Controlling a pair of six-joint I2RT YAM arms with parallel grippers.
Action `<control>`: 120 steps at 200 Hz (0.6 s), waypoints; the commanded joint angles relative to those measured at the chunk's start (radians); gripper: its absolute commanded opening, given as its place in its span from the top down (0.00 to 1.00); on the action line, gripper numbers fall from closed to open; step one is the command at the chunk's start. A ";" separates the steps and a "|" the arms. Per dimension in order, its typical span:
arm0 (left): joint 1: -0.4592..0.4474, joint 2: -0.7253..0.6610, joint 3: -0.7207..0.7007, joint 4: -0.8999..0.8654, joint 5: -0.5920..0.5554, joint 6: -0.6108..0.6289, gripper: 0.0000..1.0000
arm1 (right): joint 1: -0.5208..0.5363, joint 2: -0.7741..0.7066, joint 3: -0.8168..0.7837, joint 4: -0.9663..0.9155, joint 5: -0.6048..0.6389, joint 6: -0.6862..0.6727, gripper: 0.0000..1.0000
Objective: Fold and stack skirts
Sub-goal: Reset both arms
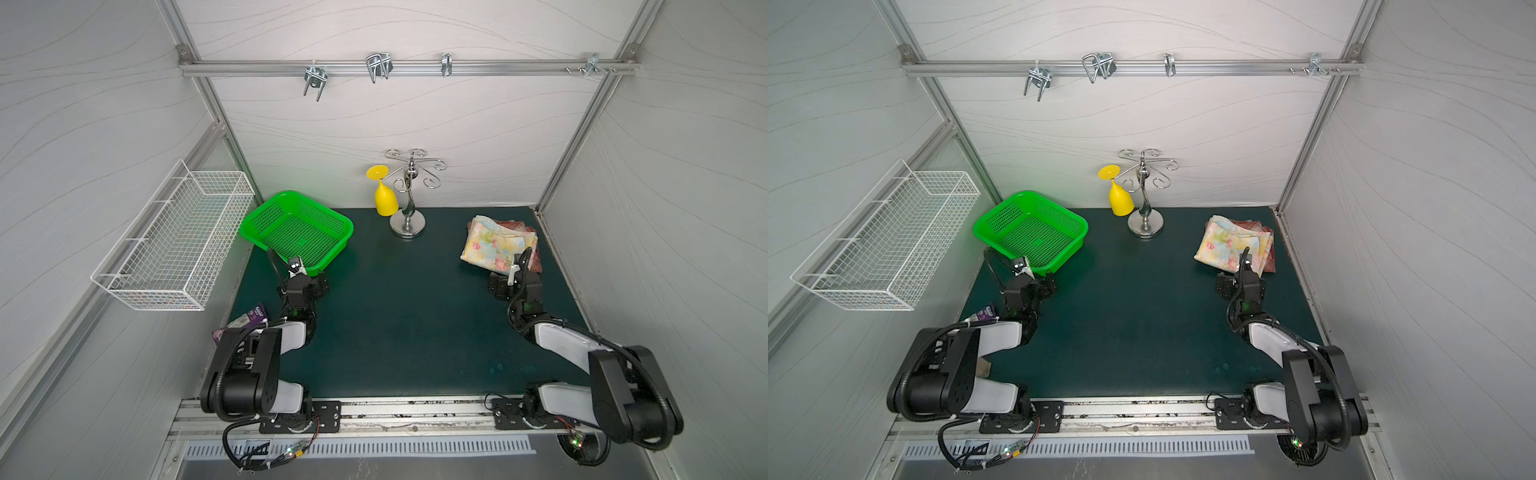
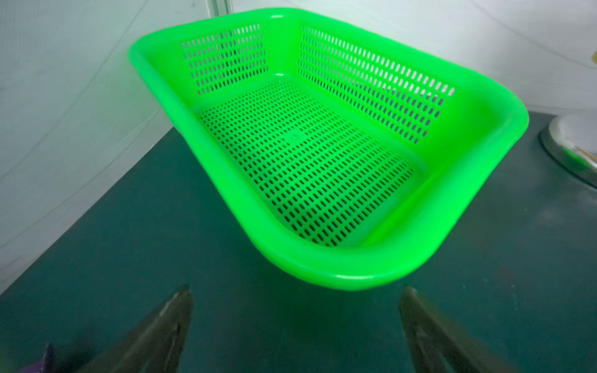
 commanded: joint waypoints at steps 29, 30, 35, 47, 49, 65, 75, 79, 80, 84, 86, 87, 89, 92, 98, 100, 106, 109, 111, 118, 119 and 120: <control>0.012 0.062 0.004 0.165 -0.005 -0.009 0.00 | -0.033 0.082 -0.025 0.245 -0.070 -0.029 0.01; 0.012 0.061 0.005 0.162 -0.005 -0.009 0.00 | -0.034 0.087 -0.025 0.250 -0.072 -0.031 0.01; 0.013 0.056 0.009 0.142 -0.002 -0.014 0.00 | -0.039 0.108 -0.024 0.271 -0.081 -0.036 0.01; 0.014 0.054 0.019 0.112 -0.004 -0.017 0.00 | -0.057 0.157 -0.013 0.300 -0.120 -0.030 0.01; 0.013 0.055 0.021 0.113 -0.005 -0.017 0.00 | -0.060 0.165 -0.011 0.303 -0.128 -0.028 0.01; 0.013 0.058 0.034 0.096 -0.008 -0.015 0.00 | -0.090 0.262 0.041 0.294 -0.226 -0.029 0.01; 0.013 0.058 0.039 0.079 -0.005 -0.017 0.00 | -0.095 0.268 0.039 0.301 -0.272 -0.041 0.01; 0.013 0.058 0.042 0.076 -0.005 -0.016 0.00 | -0.098 0.265 0.045 0.284 -0.279 -0.041 0.01; 0.013 0.058 0.042 0.075 -0.005 -0.016 0.00 | -0.097 0.265 0.046 0.281 -0.280 -0.041 0.01; 0.013 0.059 0.046 0.072 -0.005 -0.015 0.00 | -0.096 0.268 0.047 0.285 -0.277 -0.043 0.01; 0.012 0.059 0.048 0.068 -0.004 -0.015 0.00 | -0.097 0.270 0.047 0.290 -0.278 -0.043 0.01; 0.013 0.060 0.049 0.067 -0.003 -0.014 0.00 | -0.096 0.271 0.047 0.292 -0.279 -0.043 0.01; 0.013 0.060 0.052 0.063 -0.002 -0.014 0.00 | -0.097 0.272 0.046 0.294 -0.280 -0.043 0.01; 0.013 0.061 0.055 0.057 0.001 -0.014 0.00 | -0.096 0.273 0.046 0.294 -0.281 -0.043 0.01; 0.013 0.061 0.064 0.040 0.011 -0.009 0.00 | -0.096 0.270 0.048 0.287 -0.296 -0.047 0.01; 0.013 0.060 0.067 0.033 0.017 -0.007 0.00 | -0.096 0.270 0.049 0.284 -0.303 -0.051 0.01; 0.013 0.062 0.076 0.020 0.034 0.001 0.00 | -0.092 0.270 0.054 0.278 -0.307 -0.059 0.01; 0.012 0.064 0.079 0.014 0.040 0.005 0.00 | -0.088 0.272 0.056 0.275 -0.304 -0.063 0.01; 0.013 0.065 0.082 0.012 0.043 0.007 0.00 | -0.086 0.274 0.058 0.273 -0.301 -0.068 0.01; 0.013 0.066 0.084 0.009 0.046 0.007 0.00 | -0.079 0.270 0.062 0.262 -0.290 -0.072 0.01; 0.013 0.066 0.083 0.009 0.046 0.008 0.00 | -0.079 0.270 0.061 0.261 -0.289 -0.072 0.01; 0.013 0.066 0.083 0.009 0.046 0.007 0.00 | -0.079 0.269 0.061 0.262 -0.289 -0.073 0.01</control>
